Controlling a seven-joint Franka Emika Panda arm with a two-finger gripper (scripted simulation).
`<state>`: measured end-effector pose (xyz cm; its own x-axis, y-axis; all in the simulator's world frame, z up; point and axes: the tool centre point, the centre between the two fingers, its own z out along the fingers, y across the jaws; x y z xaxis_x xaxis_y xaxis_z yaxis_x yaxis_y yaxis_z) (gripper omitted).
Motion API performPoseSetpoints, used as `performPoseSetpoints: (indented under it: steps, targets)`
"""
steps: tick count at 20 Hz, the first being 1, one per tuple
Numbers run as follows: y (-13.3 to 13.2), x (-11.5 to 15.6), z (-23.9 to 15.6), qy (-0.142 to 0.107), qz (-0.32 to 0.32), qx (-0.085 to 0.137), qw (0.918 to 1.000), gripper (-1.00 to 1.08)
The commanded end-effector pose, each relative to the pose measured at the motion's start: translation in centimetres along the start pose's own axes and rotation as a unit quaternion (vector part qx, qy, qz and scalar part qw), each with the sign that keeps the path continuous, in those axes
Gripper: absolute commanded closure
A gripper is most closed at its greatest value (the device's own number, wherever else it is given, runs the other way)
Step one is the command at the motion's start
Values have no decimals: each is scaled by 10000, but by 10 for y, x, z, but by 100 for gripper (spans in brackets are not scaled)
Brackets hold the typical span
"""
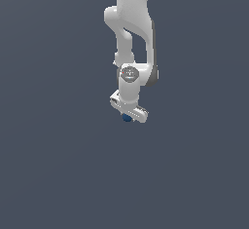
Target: Pick up the object and move it to a goal position.
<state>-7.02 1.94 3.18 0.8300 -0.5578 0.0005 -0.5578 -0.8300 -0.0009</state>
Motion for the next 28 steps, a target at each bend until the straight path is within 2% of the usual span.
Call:
performPoseSetpoints:
  steps: [1,7,13,28]
  targets:
    - [1,0,1,-2,5,-5,10000,108]
    - [-5,2,-4,0,-1,0,10000,108]
    - [-26,8,-21,2,0,-3,10000,108]
    - [-118,39,-98,4,3,-8,10000,108]
